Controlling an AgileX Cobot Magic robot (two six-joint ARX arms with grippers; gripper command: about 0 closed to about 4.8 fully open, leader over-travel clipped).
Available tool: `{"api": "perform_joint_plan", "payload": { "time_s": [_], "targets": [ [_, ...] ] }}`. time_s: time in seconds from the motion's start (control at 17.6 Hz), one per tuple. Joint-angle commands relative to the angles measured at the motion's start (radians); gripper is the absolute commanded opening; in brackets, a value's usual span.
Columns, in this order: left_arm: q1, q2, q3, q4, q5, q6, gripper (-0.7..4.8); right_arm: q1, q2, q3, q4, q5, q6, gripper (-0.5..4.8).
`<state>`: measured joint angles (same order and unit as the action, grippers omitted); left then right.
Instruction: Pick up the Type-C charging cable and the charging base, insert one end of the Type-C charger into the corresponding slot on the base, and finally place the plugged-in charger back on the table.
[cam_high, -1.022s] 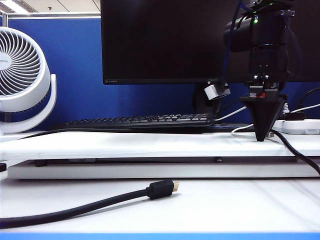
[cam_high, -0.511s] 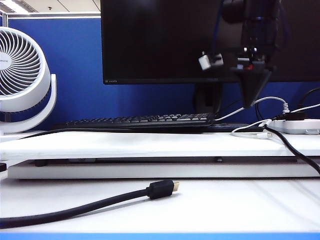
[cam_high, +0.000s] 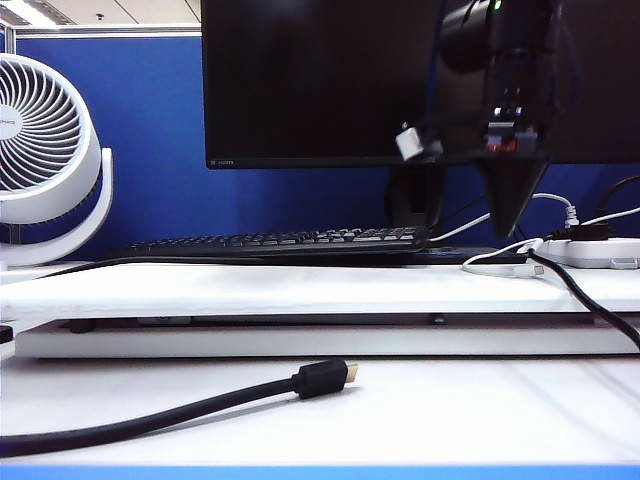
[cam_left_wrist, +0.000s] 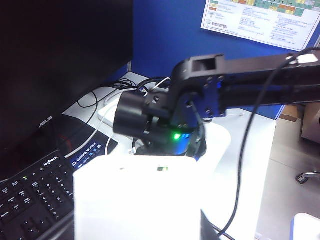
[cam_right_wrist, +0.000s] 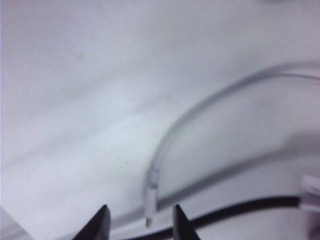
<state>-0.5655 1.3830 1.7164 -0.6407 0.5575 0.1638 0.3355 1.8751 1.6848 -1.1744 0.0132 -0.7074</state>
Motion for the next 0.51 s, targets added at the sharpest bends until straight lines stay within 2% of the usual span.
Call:
{"api": "perform_joint_plan", "payload": {
  "time_s": [0.06,0.34,0.51],
  "targets": [
    [-0.001,-0.007,0.003,0.021,0.008,-0.001,-0.06,0.002,0.034,0.002,-0.017,-0.011,-0.003,1.69],
    [-0.001,-0.007,0.003,0.021,0.007,0.000,-0.06,0.002,0.075,0.002,-0.035,-0.002,-0.003,1.67],
    [-0.001,-0.007,0.003,0.021,0.007,0.000,-0.06,0.000,0.076,0.002,-0.039,0.050,-0.003,1.67]
  ]
}}
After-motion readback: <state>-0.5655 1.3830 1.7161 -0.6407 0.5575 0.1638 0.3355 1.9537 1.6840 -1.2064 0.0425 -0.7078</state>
